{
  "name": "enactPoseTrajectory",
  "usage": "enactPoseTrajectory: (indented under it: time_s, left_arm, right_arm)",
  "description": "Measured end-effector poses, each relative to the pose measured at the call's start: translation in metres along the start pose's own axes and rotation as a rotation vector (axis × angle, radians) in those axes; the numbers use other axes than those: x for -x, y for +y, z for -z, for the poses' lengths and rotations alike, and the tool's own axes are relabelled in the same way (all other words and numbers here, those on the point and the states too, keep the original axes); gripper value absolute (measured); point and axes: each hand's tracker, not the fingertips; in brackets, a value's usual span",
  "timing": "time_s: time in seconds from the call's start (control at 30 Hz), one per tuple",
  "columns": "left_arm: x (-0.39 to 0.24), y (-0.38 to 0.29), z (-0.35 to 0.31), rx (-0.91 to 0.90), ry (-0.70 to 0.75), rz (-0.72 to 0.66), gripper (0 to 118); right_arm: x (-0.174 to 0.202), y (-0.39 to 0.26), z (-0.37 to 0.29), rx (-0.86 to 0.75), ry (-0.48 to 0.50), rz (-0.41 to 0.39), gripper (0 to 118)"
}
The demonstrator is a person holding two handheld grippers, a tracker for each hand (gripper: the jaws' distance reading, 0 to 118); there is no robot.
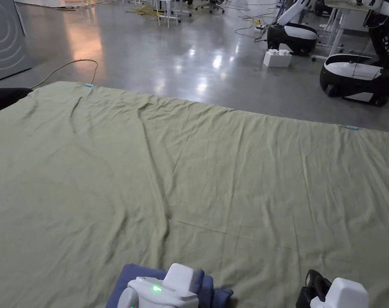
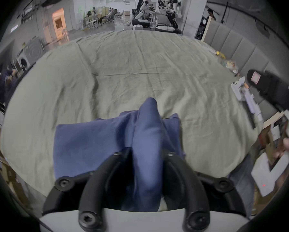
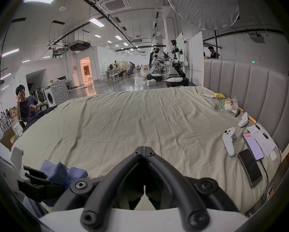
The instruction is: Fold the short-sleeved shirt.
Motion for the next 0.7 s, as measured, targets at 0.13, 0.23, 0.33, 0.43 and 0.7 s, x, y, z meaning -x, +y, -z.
enactPoseTrajectory:
  time_s: [0.13,0.23,0.33,0.43,0.7]
  left_arm:
    - [0.016,0.004,-0.030,-0.053,-0.146,-0.084,55]
    - [0.030,0.009,-0.047,-0.101,-0.207,-0.163,55]
    - [0.037,0.013,-0.056,-0.116,-0.212,-0.194,55]
    - [0.032,0.012,-0.040,-0.085,-0.117,-0.173,54]
    - [0.015,-0.004,0.025,0.056,-0.147,-0.161,15]
  right_arm:
    - [0.001,-0.001,0.000,0.003,0.002,-0.004,0]
    - [0.001,-0.002,0.001,0.008,0.003,-0.005,0]
    - [0.002,-0.003,0.002,0.013,0.003,-0.004,0]
    - [0.002,-0.005,0.003,0.018,0.005,0.000,0]
    - [0.001,-0.006,-0.002,0.022,0.005,-0.004,0]
